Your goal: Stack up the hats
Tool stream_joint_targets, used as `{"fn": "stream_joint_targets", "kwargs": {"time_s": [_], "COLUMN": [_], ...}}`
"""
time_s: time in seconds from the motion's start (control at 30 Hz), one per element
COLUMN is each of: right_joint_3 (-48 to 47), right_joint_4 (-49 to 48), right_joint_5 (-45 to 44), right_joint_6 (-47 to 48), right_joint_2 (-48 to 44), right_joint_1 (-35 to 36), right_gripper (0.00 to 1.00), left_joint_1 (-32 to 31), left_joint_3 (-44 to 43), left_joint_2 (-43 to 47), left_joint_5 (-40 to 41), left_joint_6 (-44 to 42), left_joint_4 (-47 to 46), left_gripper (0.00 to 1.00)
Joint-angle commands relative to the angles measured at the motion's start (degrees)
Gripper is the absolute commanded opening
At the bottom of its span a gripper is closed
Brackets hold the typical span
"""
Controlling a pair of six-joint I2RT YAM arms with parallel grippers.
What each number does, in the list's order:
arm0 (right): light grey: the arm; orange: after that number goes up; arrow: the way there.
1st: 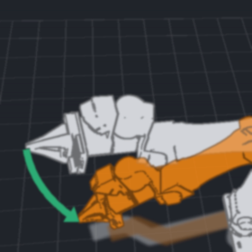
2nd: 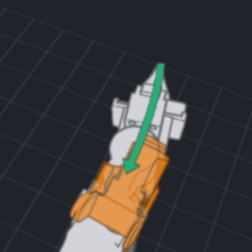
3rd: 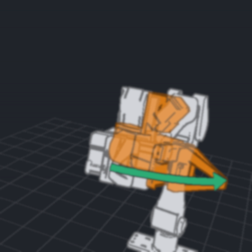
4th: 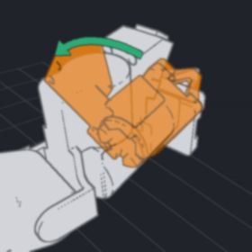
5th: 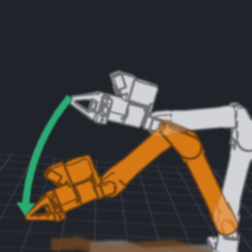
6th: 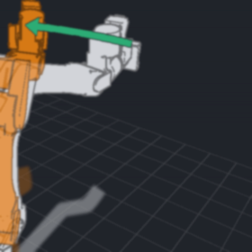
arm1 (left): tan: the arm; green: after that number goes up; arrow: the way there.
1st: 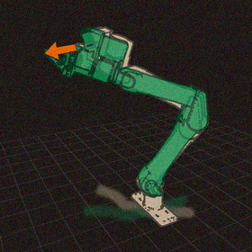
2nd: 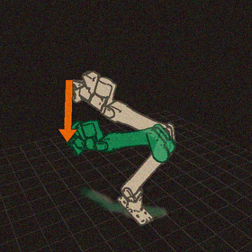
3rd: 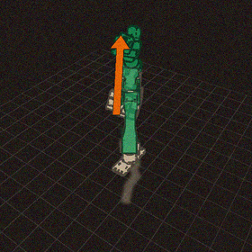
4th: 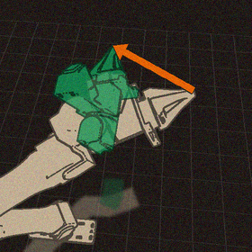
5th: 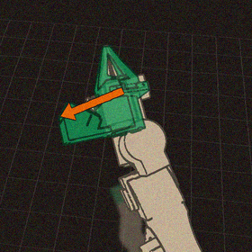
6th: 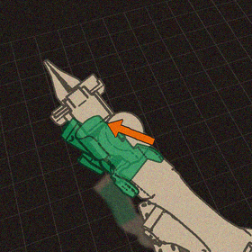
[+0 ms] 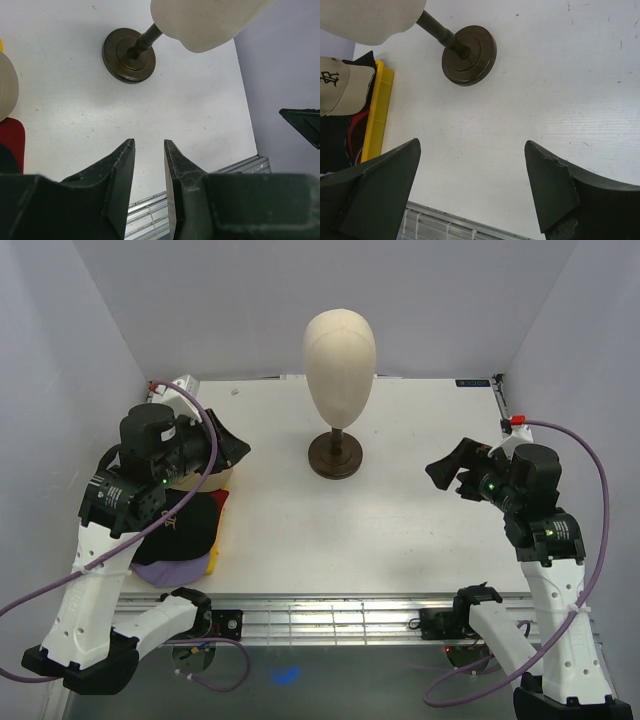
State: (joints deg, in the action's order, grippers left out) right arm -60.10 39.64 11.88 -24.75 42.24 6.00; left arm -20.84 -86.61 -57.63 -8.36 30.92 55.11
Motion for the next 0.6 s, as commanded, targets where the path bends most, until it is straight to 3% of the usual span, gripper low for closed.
{"fn": "stream_joint_targets", "kwargs": {"time_s": [0.0, 0.33, 0.57], "right_joint_3": [-1.3, 1.6, 13.0], "right_joint_4": [-0.5, -5.5, -15.1], "right_joint_5": [-0.6, 11.0, 15.7], "right_joint_6": [2.1, -0.6, -10.2], "right_joint_2": [-1.7, -2.9, -8.0], "right_joint_1": [0.0, 0.1, 2.7], "right_gripper": [0.89, 0.89, 0.89], "left_joint_1": [-0.2, -0.2, -0.2], "left_joint_3": [-0.7, -1.4, -1.4], "left_joint_2": [1.0, 1.5, 1.4], "left_joint_5": [0.1, 1.6, 7.0], "left_joint_6": [0.0, 0.5, 3.0], "left_joint_4": [0.9, 1.9, 3.8], "left_gripper": [0.41, 0.41, 0.41]}}
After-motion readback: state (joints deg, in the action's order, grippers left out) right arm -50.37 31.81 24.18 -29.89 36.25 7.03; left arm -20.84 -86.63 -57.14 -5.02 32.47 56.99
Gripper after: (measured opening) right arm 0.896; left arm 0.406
